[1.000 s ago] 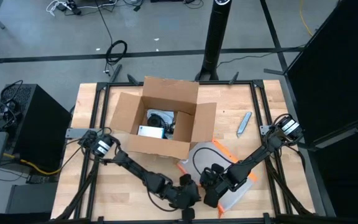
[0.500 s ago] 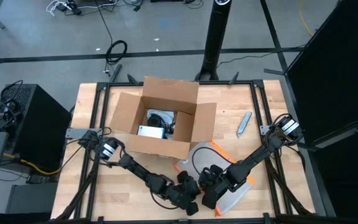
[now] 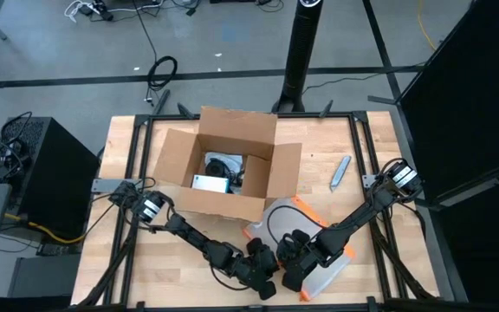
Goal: Unpack boxes
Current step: Open the transparent zip bag
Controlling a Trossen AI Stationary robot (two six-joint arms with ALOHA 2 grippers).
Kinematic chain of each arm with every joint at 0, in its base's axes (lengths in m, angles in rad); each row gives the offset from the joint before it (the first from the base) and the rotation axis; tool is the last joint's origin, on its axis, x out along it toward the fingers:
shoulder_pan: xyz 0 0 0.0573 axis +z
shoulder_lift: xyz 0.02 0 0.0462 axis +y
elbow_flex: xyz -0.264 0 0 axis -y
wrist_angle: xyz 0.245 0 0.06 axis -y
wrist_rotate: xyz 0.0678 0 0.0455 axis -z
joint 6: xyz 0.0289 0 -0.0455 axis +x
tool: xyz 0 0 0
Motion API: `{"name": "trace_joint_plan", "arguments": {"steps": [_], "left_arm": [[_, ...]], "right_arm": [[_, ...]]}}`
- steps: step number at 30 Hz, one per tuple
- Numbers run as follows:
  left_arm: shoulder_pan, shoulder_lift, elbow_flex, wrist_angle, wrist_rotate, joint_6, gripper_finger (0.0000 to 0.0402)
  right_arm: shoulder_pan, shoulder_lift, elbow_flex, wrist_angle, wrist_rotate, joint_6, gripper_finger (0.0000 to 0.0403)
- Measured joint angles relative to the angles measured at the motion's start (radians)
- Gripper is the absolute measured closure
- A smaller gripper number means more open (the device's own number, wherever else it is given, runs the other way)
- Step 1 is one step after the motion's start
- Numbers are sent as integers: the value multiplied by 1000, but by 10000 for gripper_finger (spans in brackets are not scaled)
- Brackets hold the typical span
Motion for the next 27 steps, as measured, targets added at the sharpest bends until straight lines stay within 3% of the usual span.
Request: {"name": "trace_joint_plan", "arguments": {"steps": [12, 20, 27], "left_arm": [[-20, -22, 0, -11, 63, -54, 380], [-23, -39, 0, -23, -83, -115, 380], [-17, -30, 0, -35, -106, -111, 379]], "right_arm": [[-5, 0, -6, 31, -48, -34, 399], [-6, 0, -6, 28, -68, -60, 393], [-11, 0, -6, 27, -60, -58, 399]]}}
